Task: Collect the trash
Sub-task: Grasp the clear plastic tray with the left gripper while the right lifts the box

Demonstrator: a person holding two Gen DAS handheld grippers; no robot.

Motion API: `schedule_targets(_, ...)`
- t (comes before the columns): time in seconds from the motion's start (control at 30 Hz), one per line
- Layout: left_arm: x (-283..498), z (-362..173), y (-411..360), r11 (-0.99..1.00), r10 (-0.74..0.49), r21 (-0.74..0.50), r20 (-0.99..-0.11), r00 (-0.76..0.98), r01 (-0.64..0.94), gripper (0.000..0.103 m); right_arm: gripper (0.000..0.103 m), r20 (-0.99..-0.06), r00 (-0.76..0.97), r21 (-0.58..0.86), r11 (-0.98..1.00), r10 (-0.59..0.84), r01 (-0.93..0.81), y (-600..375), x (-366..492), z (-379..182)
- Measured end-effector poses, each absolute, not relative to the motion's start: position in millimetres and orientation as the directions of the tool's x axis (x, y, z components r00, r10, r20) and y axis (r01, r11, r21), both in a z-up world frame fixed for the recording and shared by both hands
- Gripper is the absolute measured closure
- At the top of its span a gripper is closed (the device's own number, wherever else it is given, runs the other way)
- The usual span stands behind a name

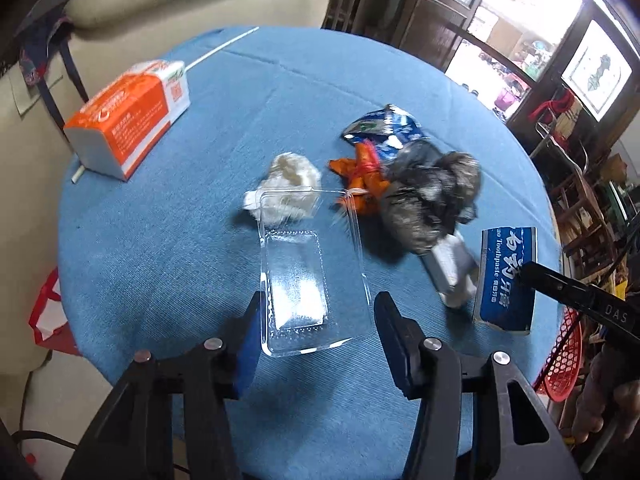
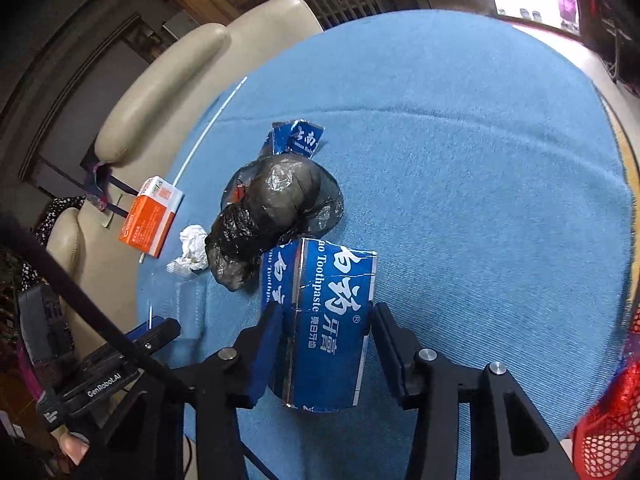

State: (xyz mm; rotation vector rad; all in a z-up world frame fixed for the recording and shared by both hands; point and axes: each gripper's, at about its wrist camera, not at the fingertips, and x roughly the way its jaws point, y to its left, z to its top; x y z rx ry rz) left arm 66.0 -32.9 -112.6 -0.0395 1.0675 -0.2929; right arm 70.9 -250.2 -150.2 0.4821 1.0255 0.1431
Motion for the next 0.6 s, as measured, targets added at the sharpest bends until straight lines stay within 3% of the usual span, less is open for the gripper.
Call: schedule_targets(0.6,2,-57,-121,0.919,-0.183,0.081,-0.78,0.598,0.386,0.047,0.057,-0.731,0.639,0.493,0.833,0.239,0.252,-341,-8,-131)
